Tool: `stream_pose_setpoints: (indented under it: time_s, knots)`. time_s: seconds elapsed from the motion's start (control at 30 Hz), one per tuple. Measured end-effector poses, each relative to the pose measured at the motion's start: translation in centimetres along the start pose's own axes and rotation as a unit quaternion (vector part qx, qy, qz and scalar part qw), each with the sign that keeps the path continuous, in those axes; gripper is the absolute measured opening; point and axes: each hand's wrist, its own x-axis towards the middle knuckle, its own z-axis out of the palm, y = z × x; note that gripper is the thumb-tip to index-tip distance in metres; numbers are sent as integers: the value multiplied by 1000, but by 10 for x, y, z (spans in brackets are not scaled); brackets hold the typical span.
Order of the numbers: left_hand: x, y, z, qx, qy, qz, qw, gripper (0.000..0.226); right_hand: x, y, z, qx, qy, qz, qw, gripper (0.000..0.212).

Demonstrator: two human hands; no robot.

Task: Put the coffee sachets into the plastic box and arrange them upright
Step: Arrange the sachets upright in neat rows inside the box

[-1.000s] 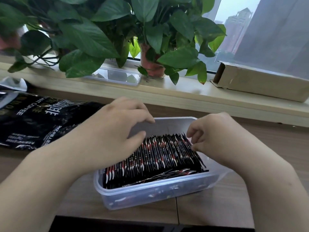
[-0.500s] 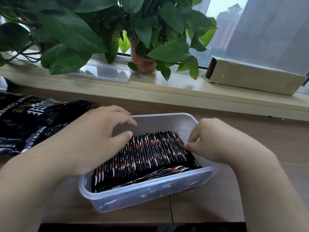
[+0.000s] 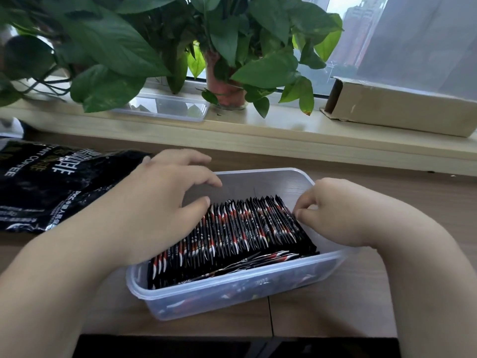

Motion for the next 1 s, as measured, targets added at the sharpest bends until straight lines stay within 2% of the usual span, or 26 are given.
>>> stream_pose_setpoints:
  time_s: [0.07, 0.13, 0.2, 0.27, 0.33, 0.43, 0.67, 0.8, 1.0]
  knots:
    - [-3, 3, -4, -9, 39, 31, 999, 21, -5, -1, -3, -19, 56, -17, 998, 21]
    - [-4, 7, -10, -16, 41, 58, 997, 15, -11, -2, -9, -9, 138, -95, 986, 19]
    - [-5, 9, -11, -23, 31, 70, 997, 13, -19, -10, -17, 38, 165, -174, 970, 10]
    - [-5, 9, -7, -26, 32, 60, 997, 12, -24, -19, -19, 80, 115, -213, 967, 11]
    - [-4, 6, -3, -17, 32, 42, 998, 14, -26, -26, -17, 119, 19, -233, 965, 18]
    - [-2, 4, -1, -13, 29, 25, 999, 19, -21, -30, -11, 126, -68, -235, 961, 27]
    - [5, -3, -3, -33, 30, -1, 999, 24, -11, -35, -3, 124, -115, -220, 961, 28]
    - [5, -4, -2, -44, 32, -1, 999, 24, -11, -40, 0, 100, -107, -225, 963, 13]
    - [4, -4, -1, -51, 38, -1, 998, 24, -13, -44, 3, 70, -88, -241, 964, 6]
